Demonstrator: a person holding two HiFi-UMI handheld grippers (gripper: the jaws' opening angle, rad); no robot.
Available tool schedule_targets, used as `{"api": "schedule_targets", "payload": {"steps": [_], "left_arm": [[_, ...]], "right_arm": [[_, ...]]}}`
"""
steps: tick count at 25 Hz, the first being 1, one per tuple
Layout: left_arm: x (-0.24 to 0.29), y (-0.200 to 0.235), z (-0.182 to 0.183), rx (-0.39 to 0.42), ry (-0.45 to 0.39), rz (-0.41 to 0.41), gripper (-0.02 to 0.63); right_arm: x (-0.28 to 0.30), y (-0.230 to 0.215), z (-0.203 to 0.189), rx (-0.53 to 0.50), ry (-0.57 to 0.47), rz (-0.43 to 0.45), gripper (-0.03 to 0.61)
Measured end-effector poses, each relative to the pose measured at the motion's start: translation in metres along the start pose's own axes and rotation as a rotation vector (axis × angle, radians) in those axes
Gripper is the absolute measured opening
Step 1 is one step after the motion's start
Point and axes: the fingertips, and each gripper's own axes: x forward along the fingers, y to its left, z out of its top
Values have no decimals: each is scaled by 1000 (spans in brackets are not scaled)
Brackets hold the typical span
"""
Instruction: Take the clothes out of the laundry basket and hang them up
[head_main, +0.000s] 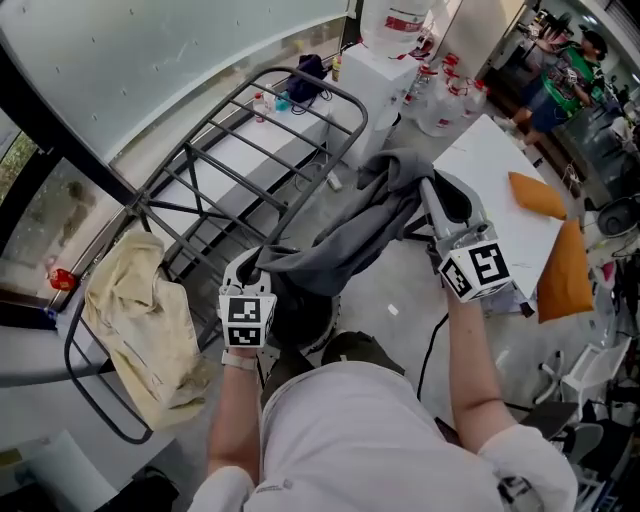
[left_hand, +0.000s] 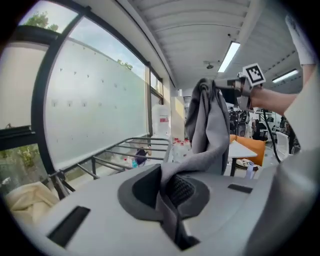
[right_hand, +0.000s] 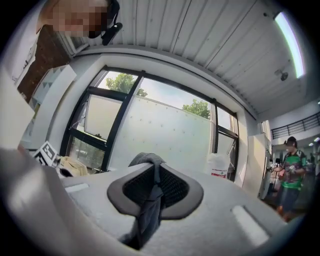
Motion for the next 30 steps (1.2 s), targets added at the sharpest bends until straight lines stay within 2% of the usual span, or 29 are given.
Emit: {"api": "schedule_targets", "payload": {"steps": [4,10,14,19,26,30], "left_arm": [[-26,49,40,13,-75,67,5],[-51,119,85,115,-123,191,5],[-48,167,102,125,-110,293,5],[-27,217,122,131,-75,430,5],[5,287,169,123,-33,637,5],[30,323,184,139,22,713,5]], "right_arm": [[26,17,-8,-77,31,-21,37],[83,27,-7,-102,20,-36,37],[135,20,-6,-119,-8,-18,37],[217,-4,-6,-139,-45,58,37],[341,-37,-4,-100,-93,182,37],[405,-48,-6,-67,-96,230,37]]}}
